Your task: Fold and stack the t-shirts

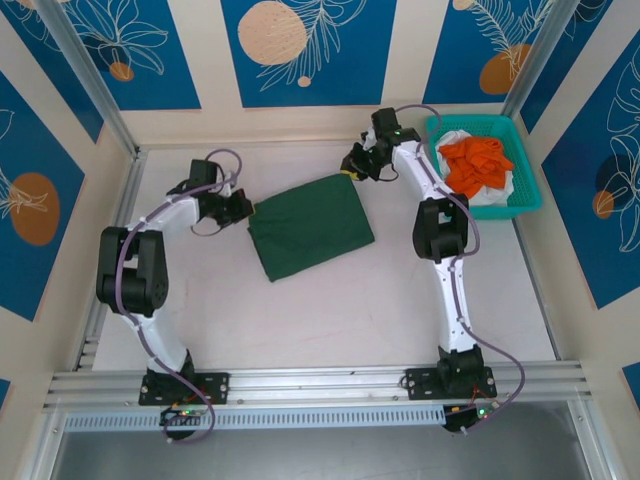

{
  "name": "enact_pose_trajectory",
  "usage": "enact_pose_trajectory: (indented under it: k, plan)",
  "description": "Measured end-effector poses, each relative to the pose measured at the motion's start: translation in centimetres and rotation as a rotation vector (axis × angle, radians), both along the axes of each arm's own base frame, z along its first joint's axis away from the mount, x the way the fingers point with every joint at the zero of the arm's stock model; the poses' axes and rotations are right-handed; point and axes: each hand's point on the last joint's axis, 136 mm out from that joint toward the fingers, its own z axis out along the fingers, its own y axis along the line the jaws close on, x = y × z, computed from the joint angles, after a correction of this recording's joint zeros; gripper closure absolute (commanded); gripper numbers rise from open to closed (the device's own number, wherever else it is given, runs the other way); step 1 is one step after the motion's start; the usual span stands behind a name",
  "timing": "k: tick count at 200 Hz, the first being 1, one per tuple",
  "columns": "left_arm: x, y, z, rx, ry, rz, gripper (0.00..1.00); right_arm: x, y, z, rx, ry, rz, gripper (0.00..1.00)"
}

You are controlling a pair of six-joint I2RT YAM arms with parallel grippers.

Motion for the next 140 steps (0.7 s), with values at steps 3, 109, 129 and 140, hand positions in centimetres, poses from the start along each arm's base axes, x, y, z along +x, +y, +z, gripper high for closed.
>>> enact_pose_trajectory:
  k: [3, 109, 129, 140]
  plan:
    - [-0.3, 0.4, -0.6, 0.009, 0.015, 0.014, 1.00, 0.0, 0.0, -0.4, -0.001, 0.011, -0.003, 0.57]
    - [-1.6, 7.1, -0.5, 0.256, 0.113, 0.318, 0.53, -6.2, -2.6, -1.0, -0.017, 0.224, -0.101, 0.60]
    - [-1.3, 4.8, 3.3, 0.255, 0.038, 0.294, 0.55, -8.2, -1.6, 1.7, 0.020, 0.187, -0.074, 0.63]
    - [-1.5, 2.0, 5.1, 0.239, -0.007, 0.243, 0.57, -9.2, -0.6, 2.4, 0.032, 0.169, -0.046, 0.65]
